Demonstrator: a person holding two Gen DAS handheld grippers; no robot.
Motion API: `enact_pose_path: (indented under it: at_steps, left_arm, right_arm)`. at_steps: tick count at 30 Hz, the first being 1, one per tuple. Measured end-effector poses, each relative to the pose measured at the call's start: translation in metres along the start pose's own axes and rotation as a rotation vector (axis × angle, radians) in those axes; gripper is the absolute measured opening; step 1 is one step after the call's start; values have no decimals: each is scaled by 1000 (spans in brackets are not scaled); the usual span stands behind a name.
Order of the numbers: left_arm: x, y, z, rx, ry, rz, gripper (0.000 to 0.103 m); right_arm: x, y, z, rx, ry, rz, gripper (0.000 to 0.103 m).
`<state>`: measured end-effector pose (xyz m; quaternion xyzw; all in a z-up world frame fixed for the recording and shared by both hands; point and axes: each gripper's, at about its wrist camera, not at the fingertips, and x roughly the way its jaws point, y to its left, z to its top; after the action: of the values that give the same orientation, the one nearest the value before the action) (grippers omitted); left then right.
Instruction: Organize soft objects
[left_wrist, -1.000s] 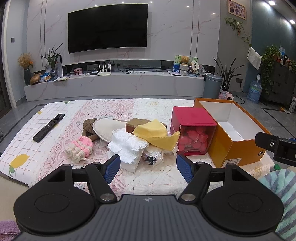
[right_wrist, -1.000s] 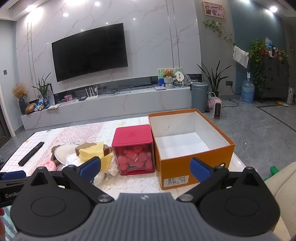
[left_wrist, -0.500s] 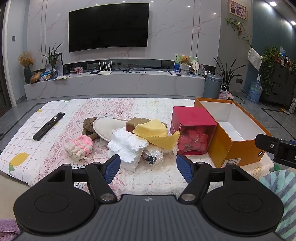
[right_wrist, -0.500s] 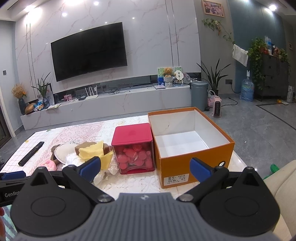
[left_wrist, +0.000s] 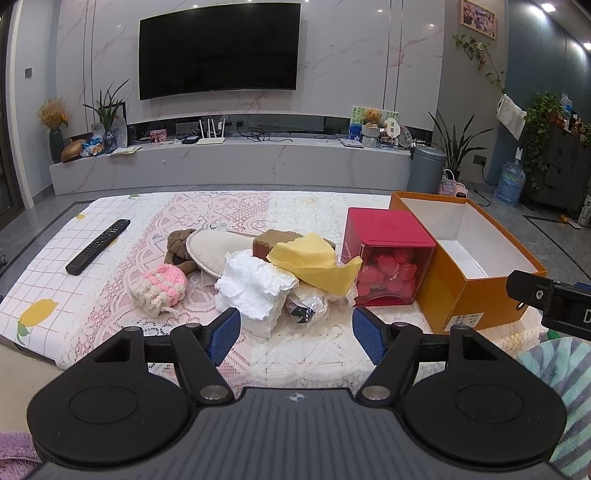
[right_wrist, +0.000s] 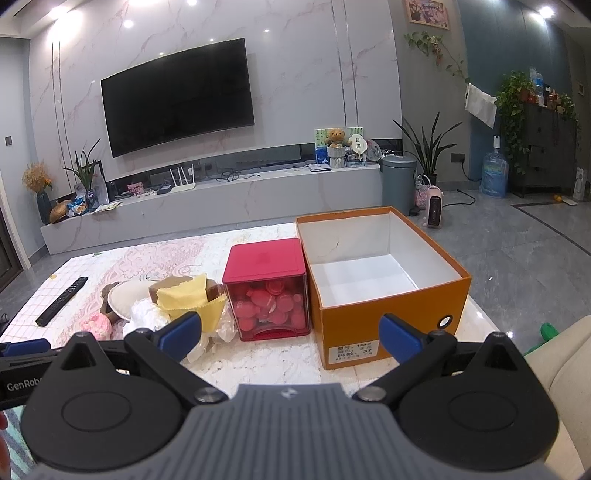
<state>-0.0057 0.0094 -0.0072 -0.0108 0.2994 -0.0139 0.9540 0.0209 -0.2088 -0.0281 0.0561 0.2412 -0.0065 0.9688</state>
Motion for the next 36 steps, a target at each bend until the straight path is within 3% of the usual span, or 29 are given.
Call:
enact_pose_path:
  at_steps: [36]
  left_arm:
    - [5, 18, -2, -47, 26, 13, 82]
  right_arm:
    - [9, 18, -2, -42, 23, 17, 100]
